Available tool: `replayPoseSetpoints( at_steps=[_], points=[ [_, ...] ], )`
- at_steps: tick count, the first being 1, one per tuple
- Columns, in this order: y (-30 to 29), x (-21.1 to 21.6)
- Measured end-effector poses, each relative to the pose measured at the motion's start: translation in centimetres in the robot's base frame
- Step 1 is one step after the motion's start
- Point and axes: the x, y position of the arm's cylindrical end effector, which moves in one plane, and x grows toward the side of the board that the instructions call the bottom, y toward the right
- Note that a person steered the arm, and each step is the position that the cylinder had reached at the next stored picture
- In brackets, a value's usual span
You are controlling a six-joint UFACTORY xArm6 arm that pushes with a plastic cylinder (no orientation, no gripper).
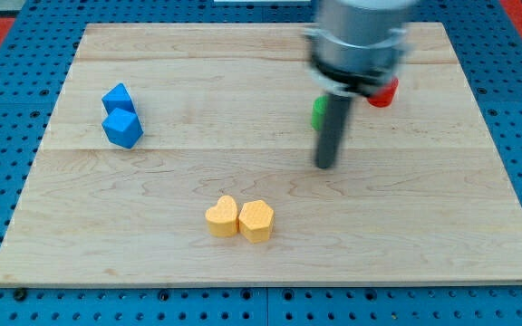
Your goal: Slide the green circle towards the center right
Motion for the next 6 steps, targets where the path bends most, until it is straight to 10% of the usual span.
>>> replayPoseSetpoints(
  at_steps=[1,4,6],
  points=[
    [-3.5,-5.5],
    [11.7,-5.1],
    [0.9,-5.1]
  ],
)
